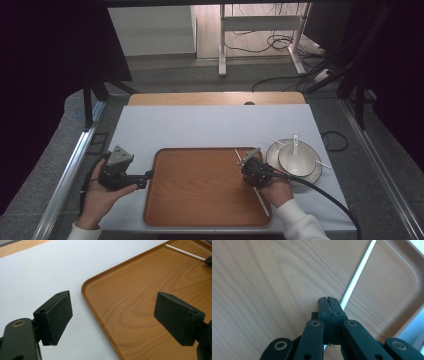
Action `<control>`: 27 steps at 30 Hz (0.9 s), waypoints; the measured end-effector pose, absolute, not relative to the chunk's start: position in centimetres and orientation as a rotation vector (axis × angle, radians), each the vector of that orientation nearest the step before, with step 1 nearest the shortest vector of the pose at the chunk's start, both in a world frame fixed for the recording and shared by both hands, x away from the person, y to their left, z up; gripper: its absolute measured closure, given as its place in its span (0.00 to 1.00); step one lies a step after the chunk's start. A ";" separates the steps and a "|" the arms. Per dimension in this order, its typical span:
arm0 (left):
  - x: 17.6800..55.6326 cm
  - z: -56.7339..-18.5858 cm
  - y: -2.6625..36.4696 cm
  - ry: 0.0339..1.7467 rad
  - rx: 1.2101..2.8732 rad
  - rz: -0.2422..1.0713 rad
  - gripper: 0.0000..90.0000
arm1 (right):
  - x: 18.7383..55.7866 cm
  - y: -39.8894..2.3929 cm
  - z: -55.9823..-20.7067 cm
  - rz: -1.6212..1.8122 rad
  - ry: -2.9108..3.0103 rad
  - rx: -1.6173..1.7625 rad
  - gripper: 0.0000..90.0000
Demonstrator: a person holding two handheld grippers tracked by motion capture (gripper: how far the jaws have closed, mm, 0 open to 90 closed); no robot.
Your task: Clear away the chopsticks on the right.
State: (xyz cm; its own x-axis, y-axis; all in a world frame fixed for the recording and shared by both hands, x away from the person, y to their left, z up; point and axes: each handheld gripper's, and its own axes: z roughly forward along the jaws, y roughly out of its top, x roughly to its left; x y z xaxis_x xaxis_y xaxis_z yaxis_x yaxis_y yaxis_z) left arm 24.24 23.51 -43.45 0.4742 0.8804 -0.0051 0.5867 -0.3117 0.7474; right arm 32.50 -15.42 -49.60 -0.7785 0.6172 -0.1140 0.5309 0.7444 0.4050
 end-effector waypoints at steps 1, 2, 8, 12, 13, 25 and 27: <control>24.2 -43.4 23.5 1.212 2.024 0.538 0.16 | 32.4 -15.6 -49.6 0.516 2.702 0.909 1.00; 24.2 -43.4 23.5 1.213 2.023 0.538 0.16 | 32.3 -15.7 -49.6 0.509 2.698 0.907 1.00; 24.2 -43.4 23.5 1.214 2.023 0.539 0.16 | 31.9 -16.5 -49.4 0.507 2.693 0.919 1.00; 24.2 -43.4 23.5 1.214 2.020 0.538 0.16 | 31.7 -17.0 -49.6 0.495 2.690 0.929 1.00; 24.2 -43.4 23.5 1.214 2.019 0.539 0.16 | 31.7 -17.1 -49.5 0.488 2.688 0.930 1.00; 24.2 -43.3 23.5 1.213 2.019 0.541 0.16 | 31.5 -18.0 -49.3 0.496 2.679 0.948 1.00; 24.2 -43.3 23.5 1.213 2.018 0.541 0.16 | 31.4 -18.1 -49.2 0.511 2.676 0.938 1.00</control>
State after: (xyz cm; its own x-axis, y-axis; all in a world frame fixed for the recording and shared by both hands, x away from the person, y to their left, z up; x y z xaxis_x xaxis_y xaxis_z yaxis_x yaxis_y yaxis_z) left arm 24.20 23.53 -43.34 0.4719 0.8816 -0.0060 0.5842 -0.3076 0.7511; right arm 31.42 -18.11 -49.16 -0.7580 0.6401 -0.1253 0.5489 0.7299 0.4074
